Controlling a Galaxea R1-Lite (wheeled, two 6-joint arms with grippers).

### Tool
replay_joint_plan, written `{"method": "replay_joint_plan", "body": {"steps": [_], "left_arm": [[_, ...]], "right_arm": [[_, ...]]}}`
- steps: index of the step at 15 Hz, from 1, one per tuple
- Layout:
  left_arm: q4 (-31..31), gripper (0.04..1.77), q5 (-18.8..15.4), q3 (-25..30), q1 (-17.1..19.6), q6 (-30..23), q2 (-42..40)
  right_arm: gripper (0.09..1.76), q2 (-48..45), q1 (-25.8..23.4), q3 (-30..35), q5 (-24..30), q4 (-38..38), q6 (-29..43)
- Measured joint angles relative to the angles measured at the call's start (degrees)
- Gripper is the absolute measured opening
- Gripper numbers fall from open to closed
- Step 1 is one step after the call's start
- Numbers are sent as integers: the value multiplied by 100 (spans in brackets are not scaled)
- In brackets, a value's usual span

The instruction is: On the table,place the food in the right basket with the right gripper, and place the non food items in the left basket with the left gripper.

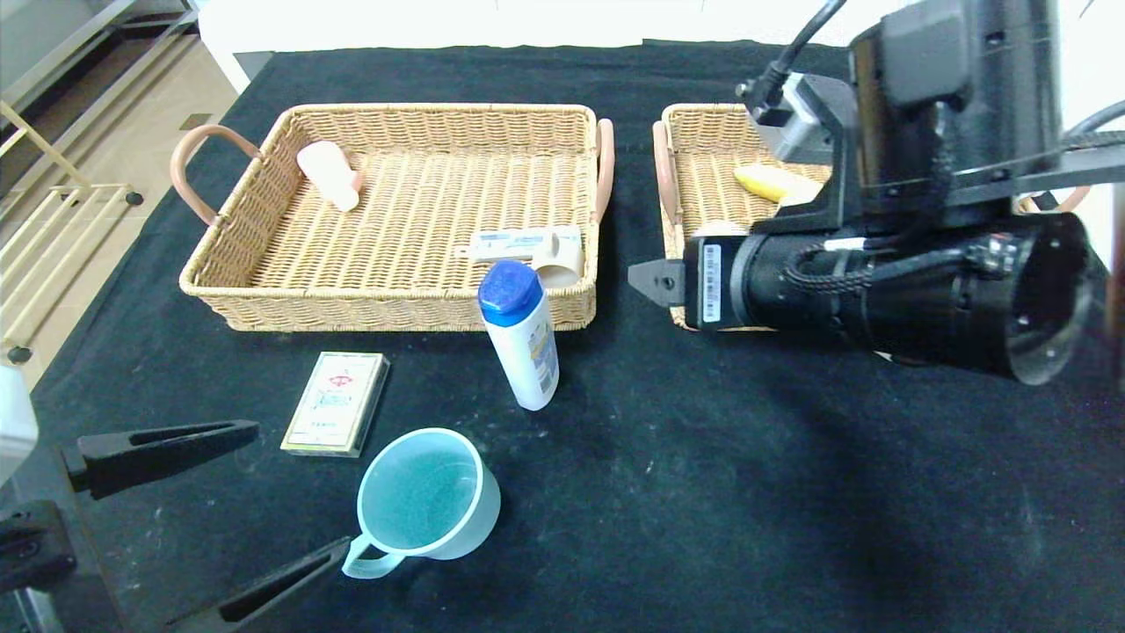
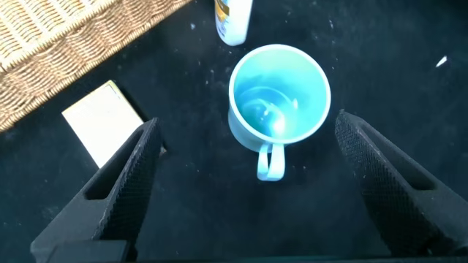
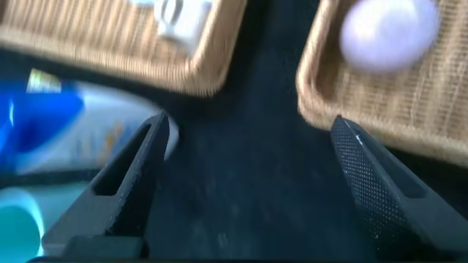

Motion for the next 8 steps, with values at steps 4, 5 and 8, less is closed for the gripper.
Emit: {"method": "replay_joint_plan", "body": {"steps": [4,5,8], "left_arm": [[94,172,67,-116,-9,0,-24],[101,172,84,-118,-9,11,-46],[112,172,95,-77,-6,13,-187]], "right_arm": [[166,-996,-408,1548,1410,-488,-735],[167,-1226,-555,1976,1822,-705,-964],[168,-1814,-1084,3004,2951,-1385,-1340]]}}
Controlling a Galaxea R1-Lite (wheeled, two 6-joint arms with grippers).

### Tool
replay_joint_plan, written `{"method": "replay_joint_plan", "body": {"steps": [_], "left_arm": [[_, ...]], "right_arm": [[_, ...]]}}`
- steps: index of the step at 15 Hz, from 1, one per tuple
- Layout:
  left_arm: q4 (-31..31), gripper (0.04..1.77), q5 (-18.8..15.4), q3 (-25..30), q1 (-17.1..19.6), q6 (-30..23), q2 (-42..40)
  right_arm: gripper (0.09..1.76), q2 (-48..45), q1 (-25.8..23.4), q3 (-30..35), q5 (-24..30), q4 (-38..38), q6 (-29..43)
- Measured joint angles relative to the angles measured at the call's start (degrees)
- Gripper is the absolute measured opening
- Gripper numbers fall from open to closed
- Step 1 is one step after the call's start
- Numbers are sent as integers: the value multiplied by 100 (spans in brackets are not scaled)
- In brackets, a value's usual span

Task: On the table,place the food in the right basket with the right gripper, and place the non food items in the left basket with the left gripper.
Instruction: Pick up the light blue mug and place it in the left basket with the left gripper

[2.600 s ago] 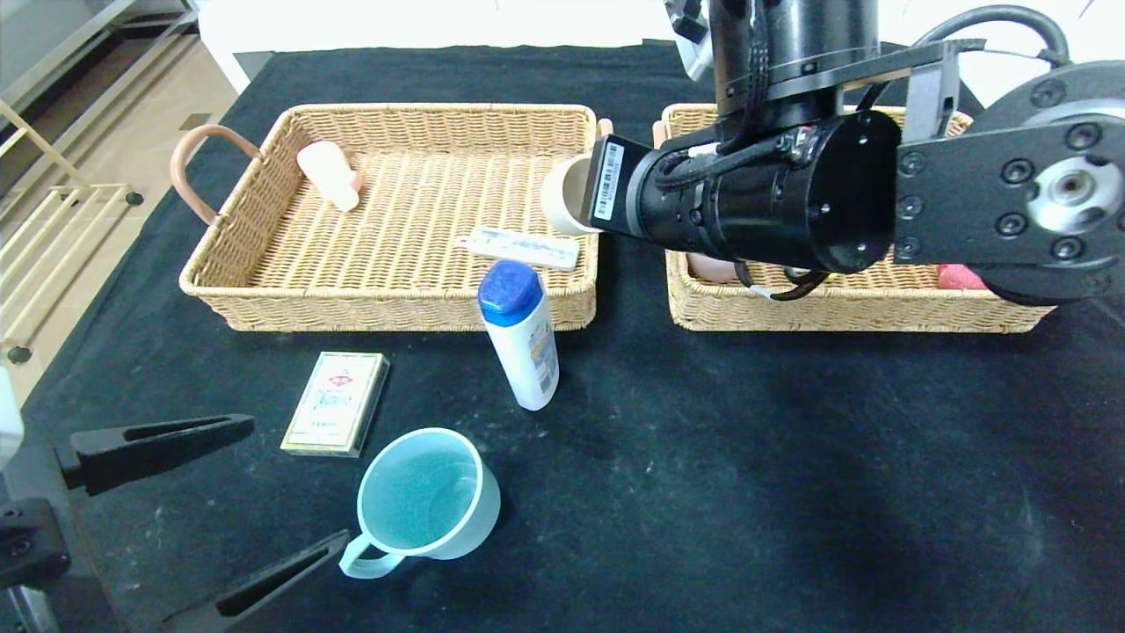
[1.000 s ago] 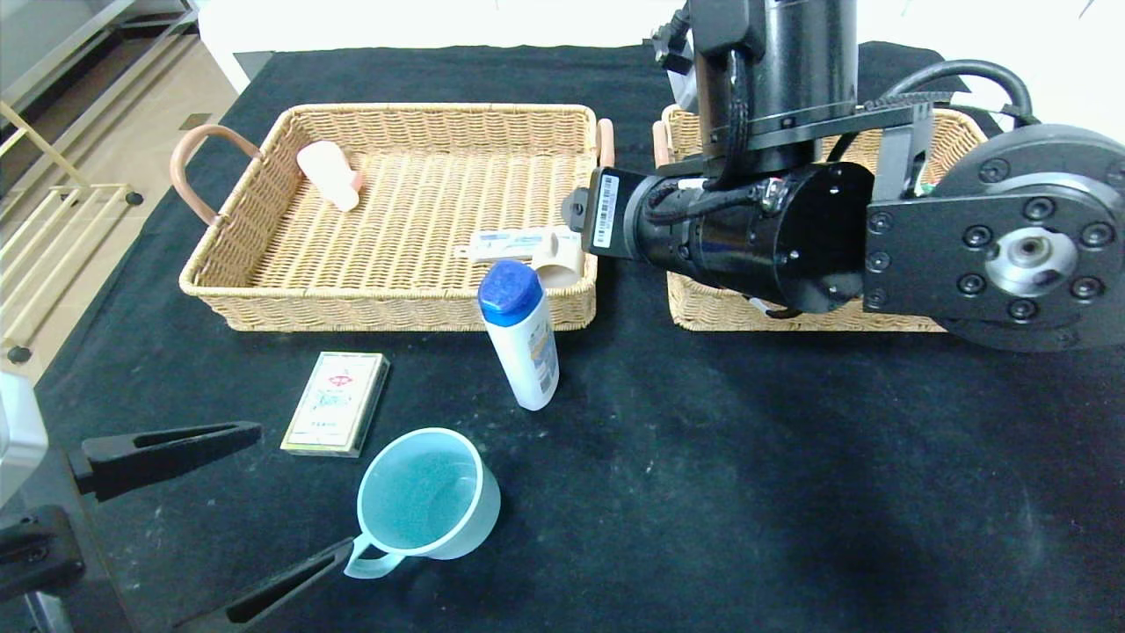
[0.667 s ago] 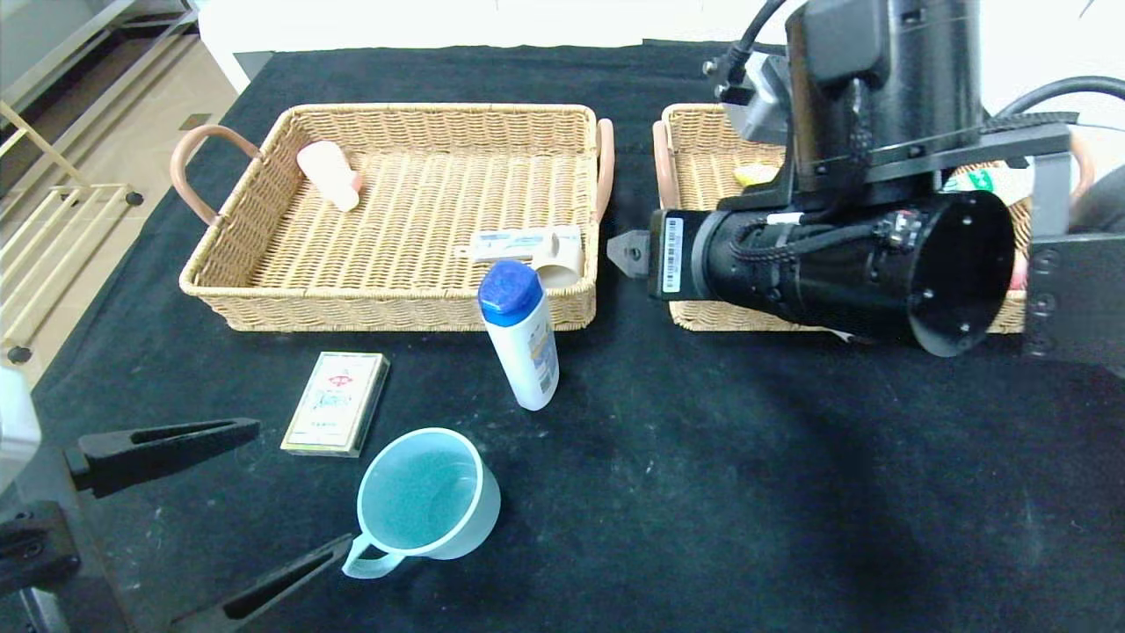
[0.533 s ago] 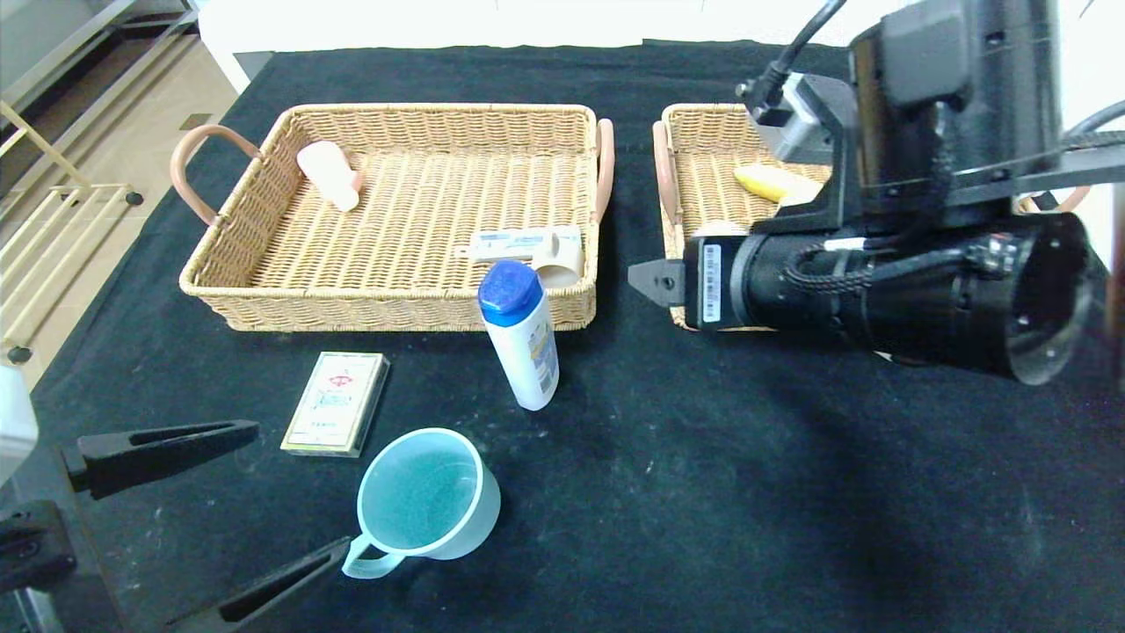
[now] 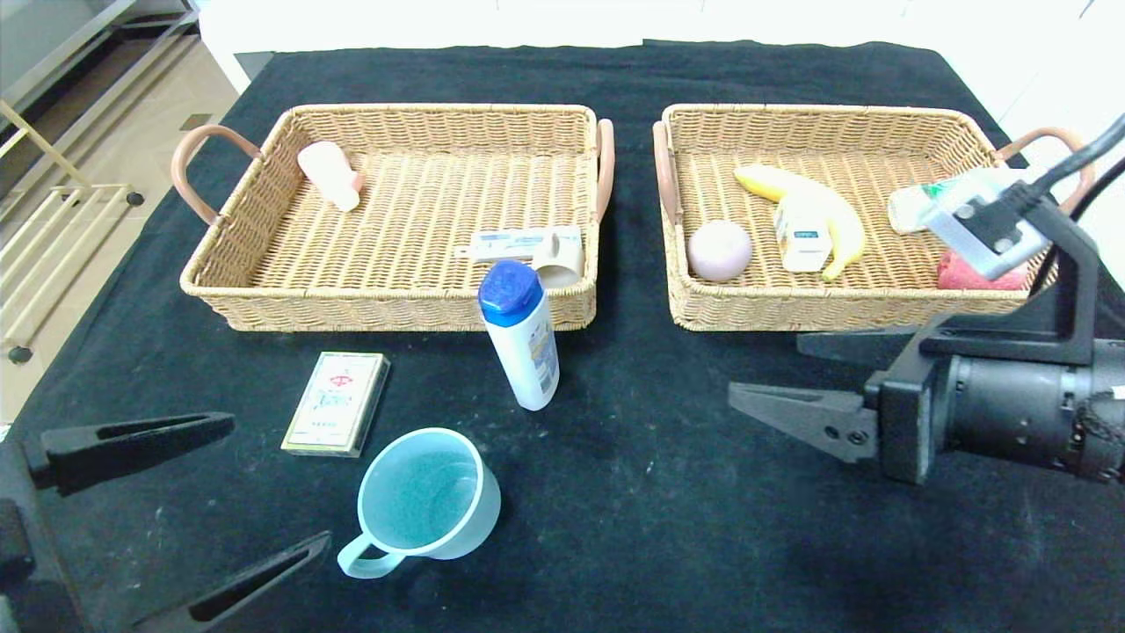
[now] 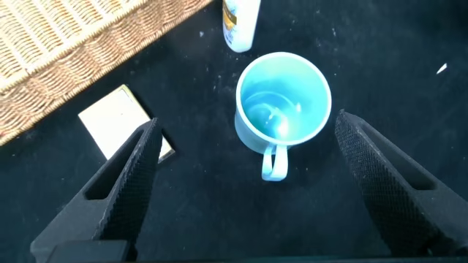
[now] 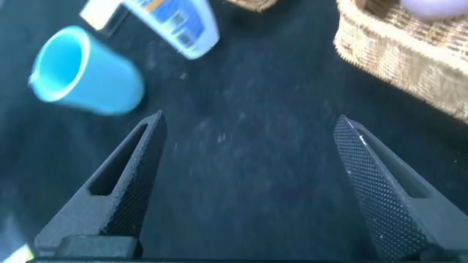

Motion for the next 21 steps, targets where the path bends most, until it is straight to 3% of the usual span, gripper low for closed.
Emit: {"method": "replay_joint_plan", "body": {"steps": [4,7,9,12,16,18,21], "left_arm": [[191,172,154,72,6,-6,-9],[233,172,517,-61,6,-6,27],[240,172,716,-140,52,-11,44],[321,172,699,-232,295,-122,107],[356,172,679,-684,373,-505,446],[864,172,679,-1202,378,-736,675],[2599,172,677,-2188,317,-1202,1008]], "right_arm": [[169,-490,-800,786,1262,-105,-916],[170,-701,-1103,1320,1524,-336,-1197],[170,-755,-1250,1720,1827,-1025,-1208],[170,-756,-1621,2236,2086,-1908,-1217],[170,-772,-1847,2391,2147,-1980,-1261],[170,-767,-1958,2409,2155,-1977,-1265],[170,-695,-2026,2420,2149,-1980,-1278]]}}
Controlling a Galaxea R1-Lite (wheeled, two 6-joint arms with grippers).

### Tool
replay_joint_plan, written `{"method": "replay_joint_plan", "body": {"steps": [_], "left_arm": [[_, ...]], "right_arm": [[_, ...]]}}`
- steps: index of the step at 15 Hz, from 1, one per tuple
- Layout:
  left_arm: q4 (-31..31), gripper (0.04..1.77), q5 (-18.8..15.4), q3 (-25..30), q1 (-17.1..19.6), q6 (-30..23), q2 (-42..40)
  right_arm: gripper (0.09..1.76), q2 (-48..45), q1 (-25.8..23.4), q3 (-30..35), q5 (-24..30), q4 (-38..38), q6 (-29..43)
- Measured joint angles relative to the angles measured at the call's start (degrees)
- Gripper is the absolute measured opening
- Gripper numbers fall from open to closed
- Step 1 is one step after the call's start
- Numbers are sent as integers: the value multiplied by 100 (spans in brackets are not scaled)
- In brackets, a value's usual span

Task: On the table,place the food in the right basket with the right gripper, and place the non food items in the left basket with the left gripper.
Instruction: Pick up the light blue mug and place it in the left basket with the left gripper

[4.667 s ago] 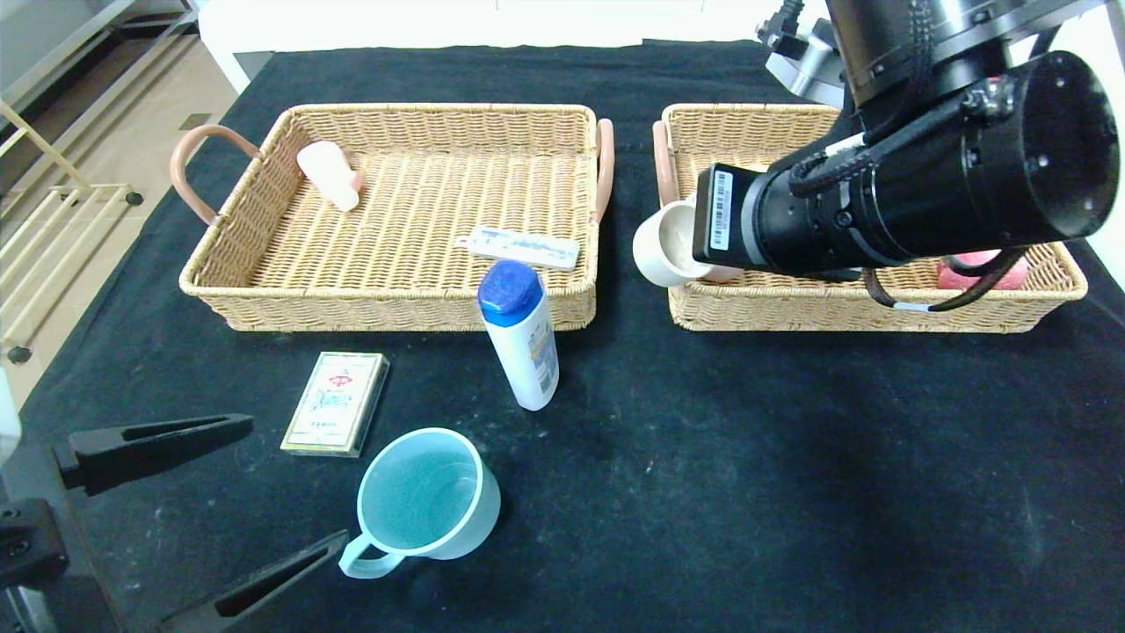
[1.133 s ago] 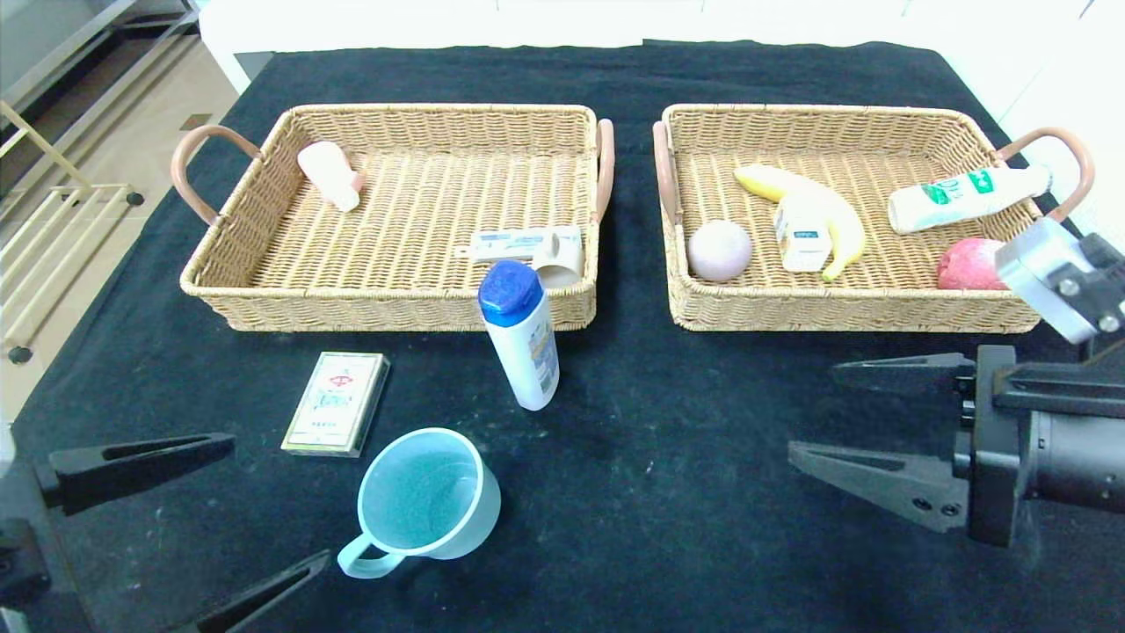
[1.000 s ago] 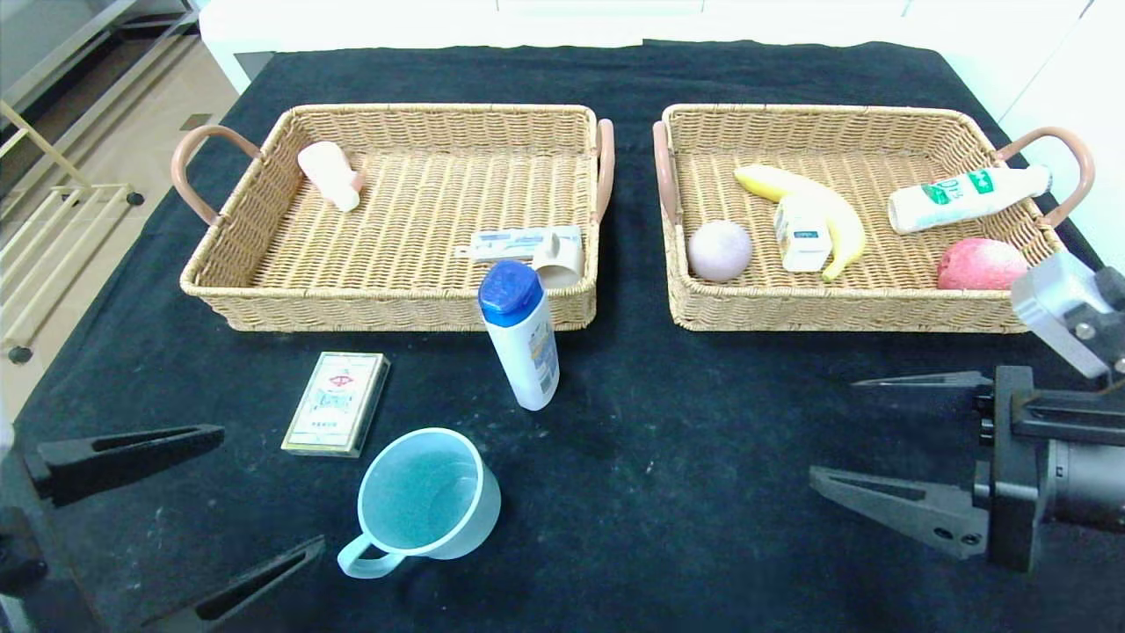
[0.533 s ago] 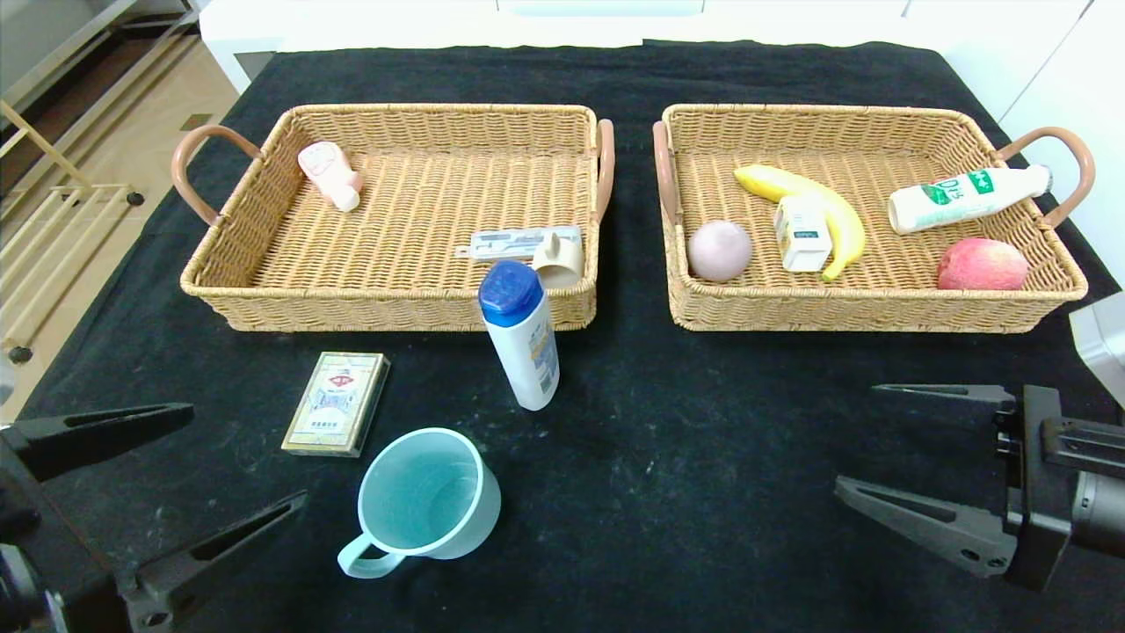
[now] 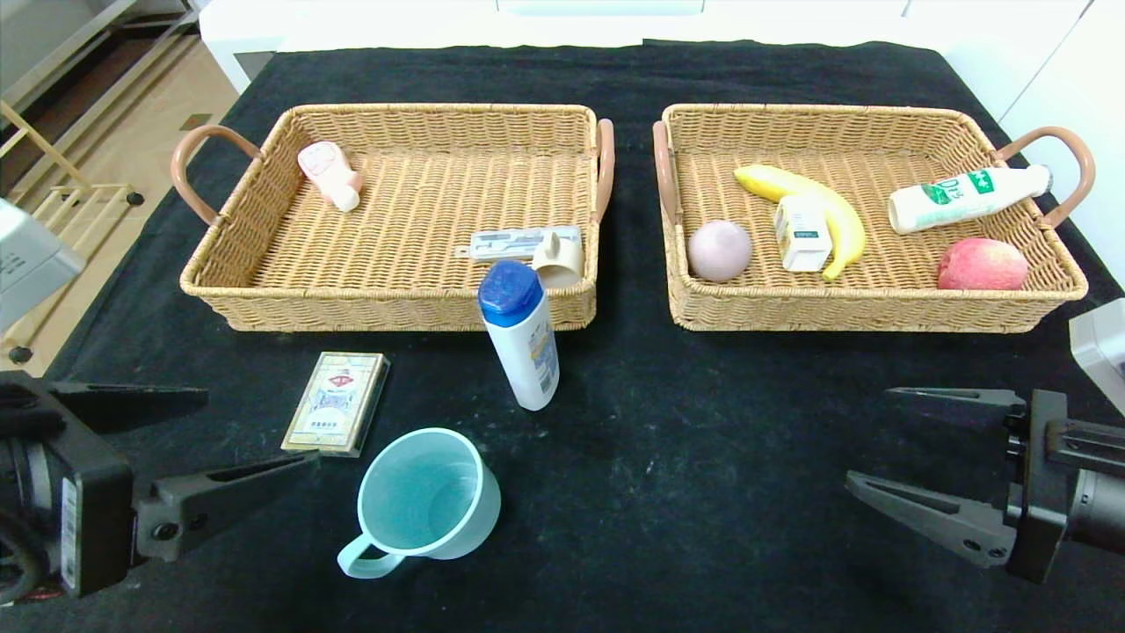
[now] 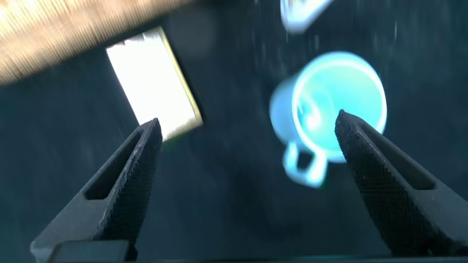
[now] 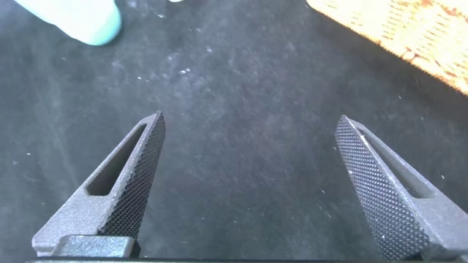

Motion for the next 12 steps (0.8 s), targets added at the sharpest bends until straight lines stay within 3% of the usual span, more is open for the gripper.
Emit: {"method": "replay_joint_plan", "body": {"steps": [2,4,8,12], "left_arm": [[989,172,0,-699,-107,-260,332],[1373,172,60,-1108,-286,-323,697],[1375,172,514,-1321,-584,-328,1345],[1370,172,592,-1436,-669,-352,1731]], "right_arm": [[170,72,-13,-5,-2,0,-20],[170,111,-22,-7,0,0,-20],[170,168,-24,-2,-13,0,-18],[170,199,-37,-2,-11,0,-9]]}}
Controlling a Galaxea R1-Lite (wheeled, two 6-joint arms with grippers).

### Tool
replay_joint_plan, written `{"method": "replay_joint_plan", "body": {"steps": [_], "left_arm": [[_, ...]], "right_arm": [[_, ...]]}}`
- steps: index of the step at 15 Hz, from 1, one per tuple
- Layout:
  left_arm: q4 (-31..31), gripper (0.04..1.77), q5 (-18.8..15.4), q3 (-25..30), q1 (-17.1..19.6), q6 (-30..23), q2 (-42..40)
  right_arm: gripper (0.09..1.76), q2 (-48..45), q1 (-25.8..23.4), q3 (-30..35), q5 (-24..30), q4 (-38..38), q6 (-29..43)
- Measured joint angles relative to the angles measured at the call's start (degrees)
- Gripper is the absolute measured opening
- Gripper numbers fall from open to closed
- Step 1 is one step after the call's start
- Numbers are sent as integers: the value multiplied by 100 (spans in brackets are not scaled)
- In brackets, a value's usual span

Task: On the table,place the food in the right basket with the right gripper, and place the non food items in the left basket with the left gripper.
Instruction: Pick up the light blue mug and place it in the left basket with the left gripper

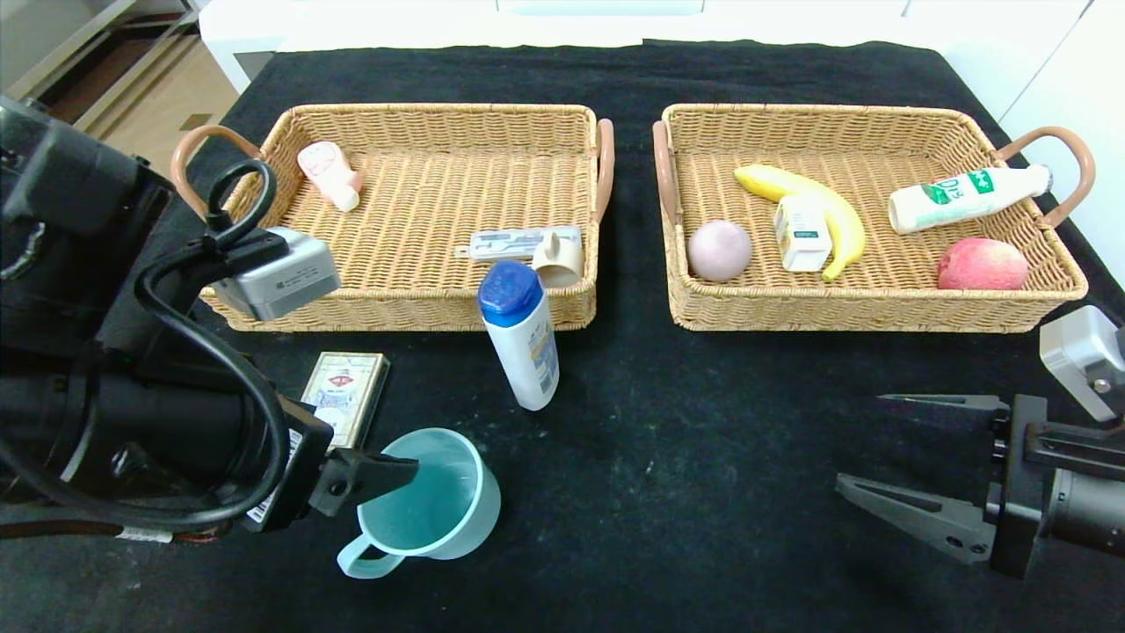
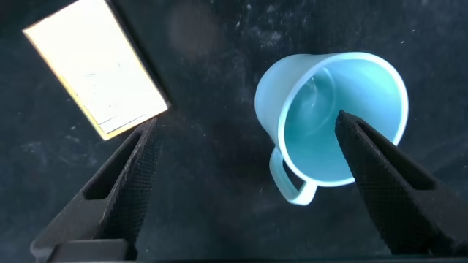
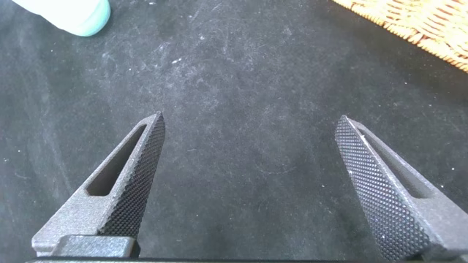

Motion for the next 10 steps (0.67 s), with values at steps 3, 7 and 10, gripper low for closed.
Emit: {"method": "replay_joint_plan", "body": {"steps": [3,7,10], "left_arm": [[0,172,2,-2,-13,-1,155],[-4,172,83,-9,-20,0,374],[-6,172,123,27,-20,7,518]], "right_arm": [[170,22,-2,0,0,-2,-5],[171,38,-5,0,0,-2,-7],[171,69,-5,0,0,-7,-13]]}}
